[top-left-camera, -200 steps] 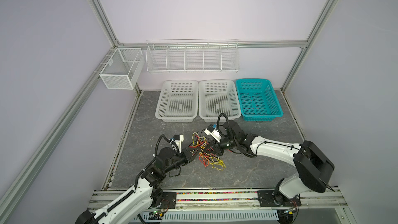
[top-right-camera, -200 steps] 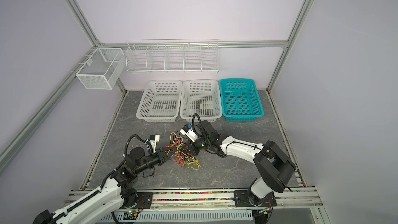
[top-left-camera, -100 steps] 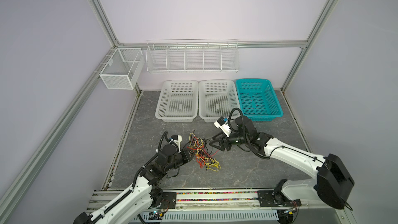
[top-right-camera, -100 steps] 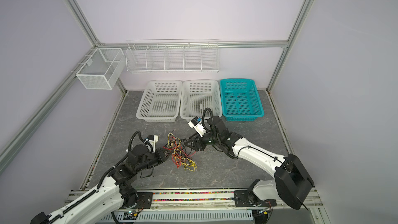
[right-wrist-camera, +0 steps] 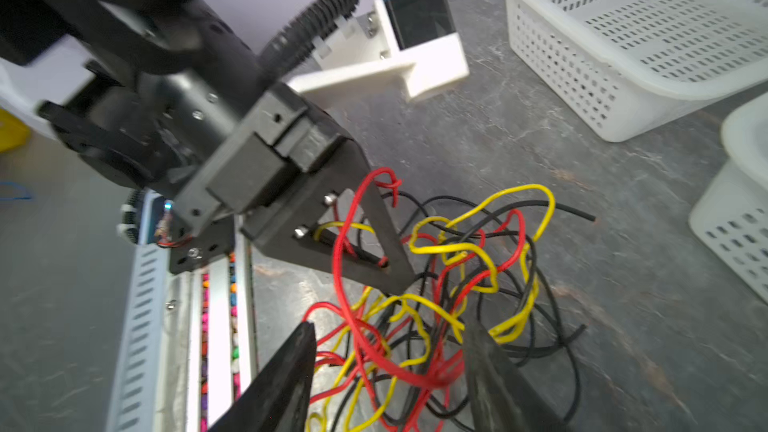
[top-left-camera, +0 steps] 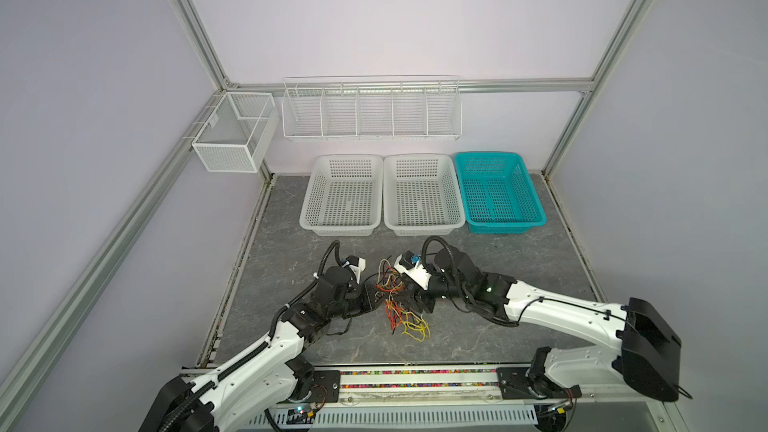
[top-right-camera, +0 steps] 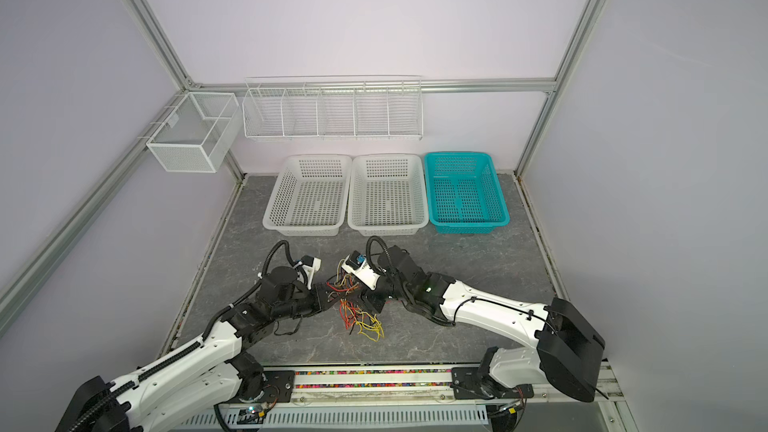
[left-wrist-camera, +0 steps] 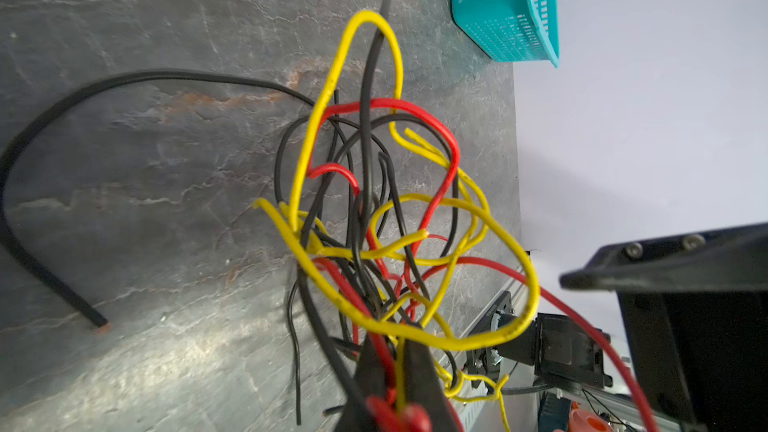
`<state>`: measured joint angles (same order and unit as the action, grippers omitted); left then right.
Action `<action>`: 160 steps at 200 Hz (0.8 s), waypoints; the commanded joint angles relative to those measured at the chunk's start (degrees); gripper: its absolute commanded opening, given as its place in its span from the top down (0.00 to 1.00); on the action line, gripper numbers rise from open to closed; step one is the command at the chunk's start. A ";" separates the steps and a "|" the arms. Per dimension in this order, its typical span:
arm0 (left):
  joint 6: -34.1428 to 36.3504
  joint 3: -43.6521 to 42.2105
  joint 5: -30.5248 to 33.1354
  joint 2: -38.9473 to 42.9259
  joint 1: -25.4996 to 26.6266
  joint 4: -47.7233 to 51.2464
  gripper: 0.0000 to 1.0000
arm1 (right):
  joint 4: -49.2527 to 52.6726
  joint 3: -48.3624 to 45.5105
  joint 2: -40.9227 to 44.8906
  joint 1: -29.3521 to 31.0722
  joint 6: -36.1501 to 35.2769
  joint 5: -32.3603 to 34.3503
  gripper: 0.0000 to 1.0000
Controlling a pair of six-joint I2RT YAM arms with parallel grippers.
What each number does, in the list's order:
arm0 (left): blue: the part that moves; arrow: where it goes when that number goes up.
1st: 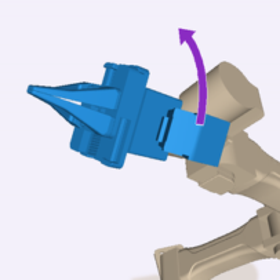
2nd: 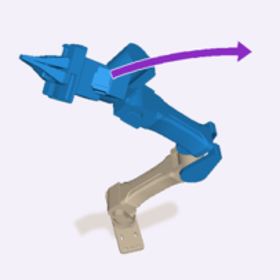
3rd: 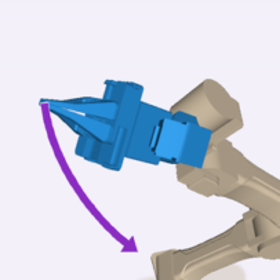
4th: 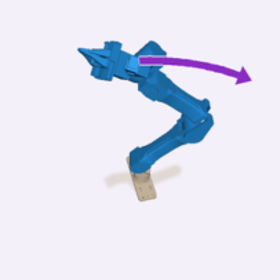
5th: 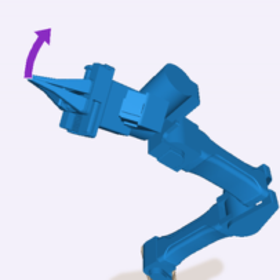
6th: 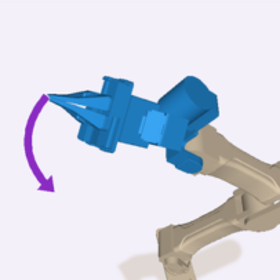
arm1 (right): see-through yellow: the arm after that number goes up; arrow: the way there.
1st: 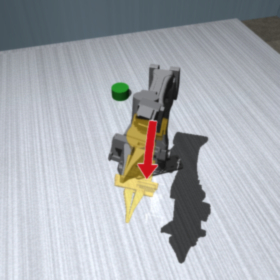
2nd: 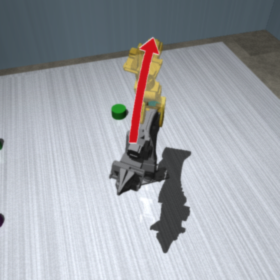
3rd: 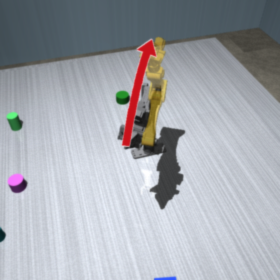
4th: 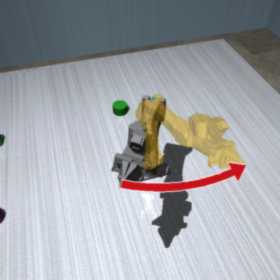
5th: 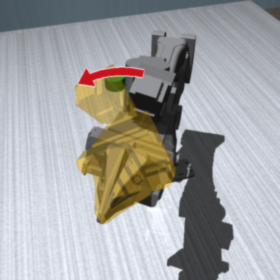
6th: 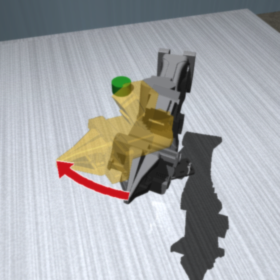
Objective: Untangle the cables
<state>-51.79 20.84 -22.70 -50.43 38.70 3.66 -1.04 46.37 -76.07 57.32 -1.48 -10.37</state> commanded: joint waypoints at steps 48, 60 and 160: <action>2.61 1.53 -5.98 -1.11 0.07 -1.68 1.00 | -3.88 -1.27 -2.97 3.25 -5.73 17.05 0.76; 2.92 1.33 -6.18 -0.92 0.06 -1.51 1.00 | -4.68 -1.75 -2.32 3.26 -5.59 18.27 0.84; 4.39 -2.44 -6.55 -3.91 0.06 -3.81 0.97 | -3.59 -2.53 10.52 -5.20 7.48 15.78 0.93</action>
<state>-48.34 19.84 -27.92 -53.41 38.68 2.57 -6.46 40.49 -68.36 53.28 1.32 7.22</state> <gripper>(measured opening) 0.063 0.071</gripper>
